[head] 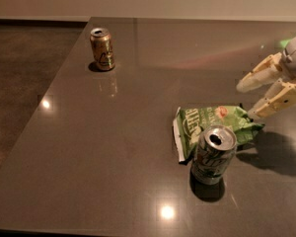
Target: Move green jalapeno chip bag near 7up can
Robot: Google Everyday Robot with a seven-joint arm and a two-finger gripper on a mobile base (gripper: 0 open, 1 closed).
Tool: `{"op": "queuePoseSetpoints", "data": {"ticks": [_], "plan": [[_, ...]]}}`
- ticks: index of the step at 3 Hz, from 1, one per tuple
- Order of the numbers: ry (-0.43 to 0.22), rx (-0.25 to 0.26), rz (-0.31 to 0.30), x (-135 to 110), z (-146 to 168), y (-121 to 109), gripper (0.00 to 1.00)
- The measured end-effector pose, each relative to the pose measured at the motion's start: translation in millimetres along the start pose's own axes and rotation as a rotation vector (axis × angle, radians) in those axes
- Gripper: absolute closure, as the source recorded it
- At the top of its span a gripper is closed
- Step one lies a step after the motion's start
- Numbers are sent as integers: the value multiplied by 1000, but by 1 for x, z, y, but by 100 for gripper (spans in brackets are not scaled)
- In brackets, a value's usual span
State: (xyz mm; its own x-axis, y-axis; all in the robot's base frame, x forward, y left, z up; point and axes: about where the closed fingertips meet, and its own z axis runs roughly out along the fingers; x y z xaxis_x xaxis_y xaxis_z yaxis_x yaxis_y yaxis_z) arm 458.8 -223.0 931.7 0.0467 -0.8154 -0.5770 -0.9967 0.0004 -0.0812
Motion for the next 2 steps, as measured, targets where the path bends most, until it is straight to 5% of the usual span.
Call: {"op": "queuePoseSetpoints", "data": {"ticks": [1,2], "plan": [[-1,16,3,-1,1,-5,0],[-1,16,3,-1,1,-5,0]]}}
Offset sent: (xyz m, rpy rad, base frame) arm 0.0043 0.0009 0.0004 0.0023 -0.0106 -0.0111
